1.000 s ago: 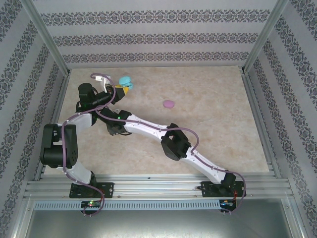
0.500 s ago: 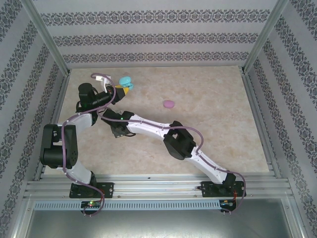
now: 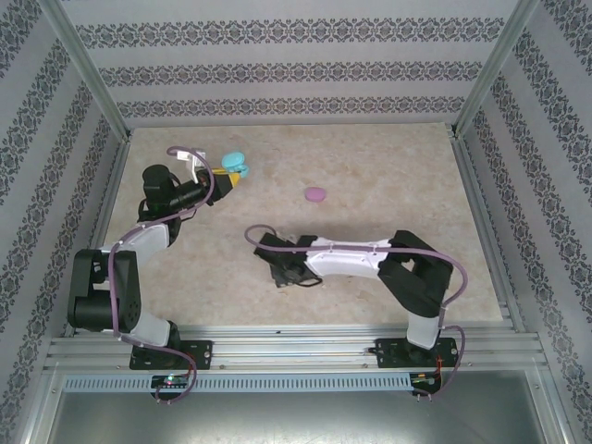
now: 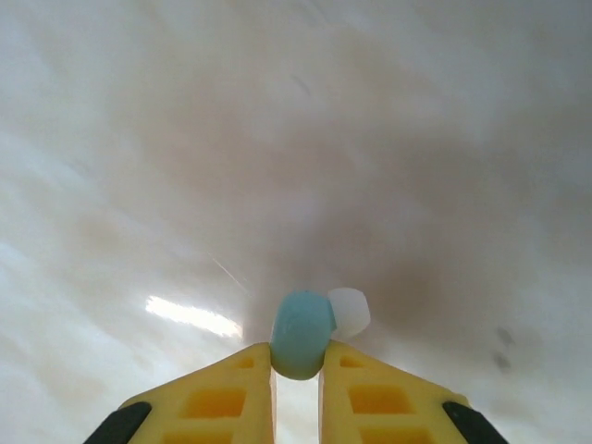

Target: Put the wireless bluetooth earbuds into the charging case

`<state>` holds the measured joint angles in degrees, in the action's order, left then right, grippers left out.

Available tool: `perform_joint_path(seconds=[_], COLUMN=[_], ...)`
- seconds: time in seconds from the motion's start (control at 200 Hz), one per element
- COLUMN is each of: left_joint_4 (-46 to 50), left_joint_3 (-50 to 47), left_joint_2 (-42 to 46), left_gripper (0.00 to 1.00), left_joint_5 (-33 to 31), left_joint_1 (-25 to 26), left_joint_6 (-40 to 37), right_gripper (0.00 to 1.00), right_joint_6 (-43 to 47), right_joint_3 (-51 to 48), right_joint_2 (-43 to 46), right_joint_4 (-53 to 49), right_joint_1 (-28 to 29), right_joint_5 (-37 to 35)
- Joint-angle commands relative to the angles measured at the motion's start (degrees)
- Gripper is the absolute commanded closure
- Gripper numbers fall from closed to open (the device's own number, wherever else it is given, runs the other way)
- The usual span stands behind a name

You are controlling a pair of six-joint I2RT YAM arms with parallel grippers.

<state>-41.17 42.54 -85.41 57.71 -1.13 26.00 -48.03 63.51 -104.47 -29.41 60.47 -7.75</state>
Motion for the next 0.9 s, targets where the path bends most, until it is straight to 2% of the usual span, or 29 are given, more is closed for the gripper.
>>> perform_joint_path(seconds=[0.0,0.14,0.255,0.38,0.445,0.555,0.744,0.894], left_joint_4=[-1.02,0.06,3.46,10.19,14.22,17.97,19.15,19.68], left_joint_3=[-1.69,-3.97,-6.01,-7.2,-7.25,-7.26,-7.63,-8.24], left_joint_2=[2.12,4.06,6.94,10.68,12.53,14.71,15.88,16.73], left_gripper=[0.95,0.95,0.95,0.95,0.95,0.94,0.95,0.94], left_joint_5=[1.93,2.14,1.89,1.55,1.18,0.41,0.12,-0.62], left_joint_1=[1.63,3.61,4.88,5.86,6.12,6.36,6.86,7.23], left_joint_6=[0.15,-0.31,-2.51,-6.81,-9.18,-11.5,-12.02,-12.33], right_gripper=[0.83,0.81,0.77,0.68,0.61,0.55,0.53,0.55], right_joint_6=[-3.56,-1.13,0.64,1.27,1.2,0.86,-2.82,-9.19], right_joint_3=[-6.54,-9.96,-10.06,-11.03,-10.92,-8.85,-7.89,-10.87], right_joint_2=[3.56,4.05,3.34,6.41,8.98,13.54,20.34,23.77], right_joint_4=[6.93,9.45,5.96,3.03,0.25,-6.25,-9.95,-2.69], right_joint_1=[-0.82,-1.7,-3.09,-4.17,-4.56,-4.63,-4.66,-3.51], right_joint_5=[2.69,8.79,11.61,10.35,8.37,4.39,1.89,2.86])
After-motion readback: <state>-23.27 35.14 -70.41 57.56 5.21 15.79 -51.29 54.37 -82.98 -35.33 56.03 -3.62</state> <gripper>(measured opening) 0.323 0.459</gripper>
